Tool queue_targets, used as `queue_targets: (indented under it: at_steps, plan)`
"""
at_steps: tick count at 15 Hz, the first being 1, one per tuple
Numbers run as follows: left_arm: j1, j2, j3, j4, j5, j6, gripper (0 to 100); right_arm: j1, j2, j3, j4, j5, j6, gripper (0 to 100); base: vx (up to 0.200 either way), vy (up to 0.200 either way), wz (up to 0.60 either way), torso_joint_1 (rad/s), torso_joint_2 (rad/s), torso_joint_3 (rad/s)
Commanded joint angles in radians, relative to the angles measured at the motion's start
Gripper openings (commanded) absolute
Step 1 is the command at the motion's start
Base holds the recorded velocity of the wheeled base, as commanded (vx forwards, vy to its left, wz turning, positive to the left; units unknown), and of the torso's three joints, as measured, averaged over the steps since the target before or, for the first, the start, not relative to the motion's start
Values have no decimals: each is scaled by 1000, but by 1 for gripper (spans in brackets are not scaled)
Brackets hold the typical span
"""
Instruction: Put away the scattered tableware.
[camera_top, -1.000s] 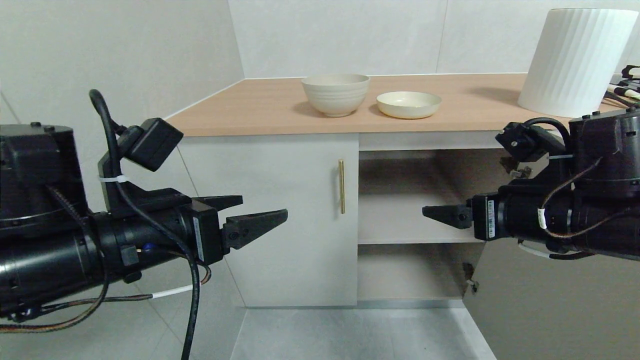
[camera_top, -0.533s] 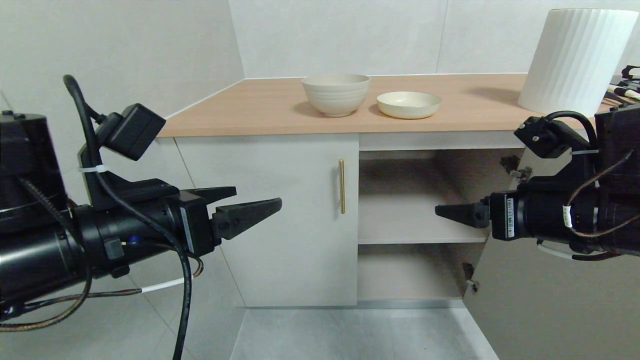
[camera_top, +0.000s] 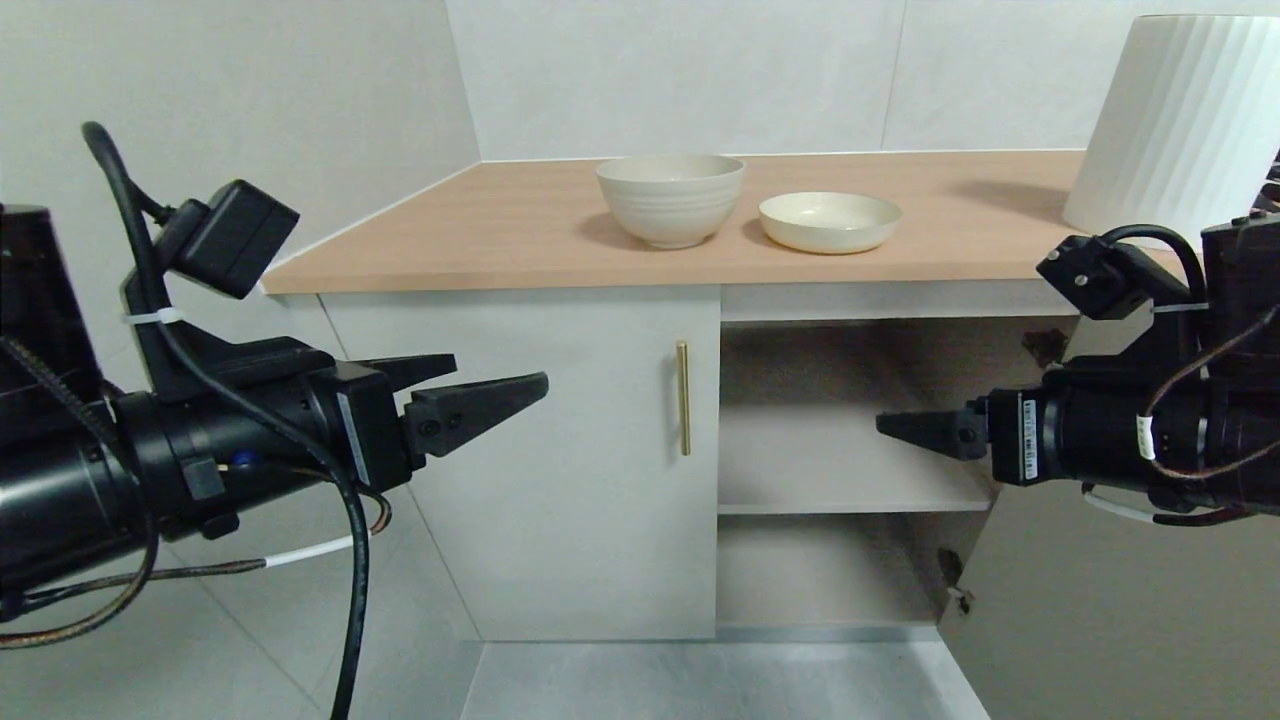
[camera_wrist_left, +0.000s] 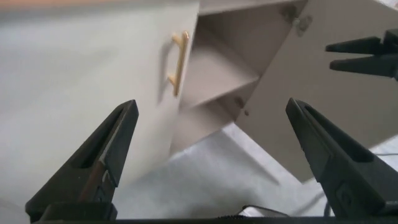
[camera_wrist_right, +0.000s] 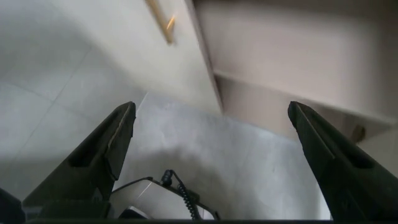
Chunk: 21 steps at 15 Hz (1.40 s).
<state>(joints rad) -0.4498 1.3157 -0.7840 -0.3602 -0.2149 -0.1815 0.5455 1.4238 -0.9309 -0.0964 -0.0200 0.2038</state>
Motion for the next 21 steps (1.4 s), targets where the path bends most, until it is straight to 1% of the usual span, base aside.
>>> queue_targets:
  at_steps: [1,4,11,14,17,18,19,21]
  plan:
    - [2,7,0,0,-1,-1,100,1,-3,4,0,0,0,100,200,0,0,2,2,2]
    - [3,3,0,0,-1,-1,100,1,-6,7,0,2,-1,100,200,0,0,7,5,4]
    - [2,-16,0,-2,-8,-3,100,5,-48,21,4,9,-9,100,0,0,0,4,-16,-14]
    - [2,-9,0,-6,-8,-4,100,4,-46,21,3,8,-9,100,0,0,0,66,-230,-263]
    - [2,7,-3,-8,-8,-4,100,4,-45,21,1,8,-9,100,0,0,0,137,-494,-310]
    - [2,13,-3,-8,-8,-13,100,4,-45,21,1,8,-9,100,0,0,0,134,-525,-310]
    - [2,19,-7,-11,-9,-36,100,4,-45,21,1,8,-9,100,0,0,0,168,-476,-315]
    - [2,30,-14,-9,-8,-53,100,4,-42,21,1,8,-9,100,0,0,0,171,-464,-305]
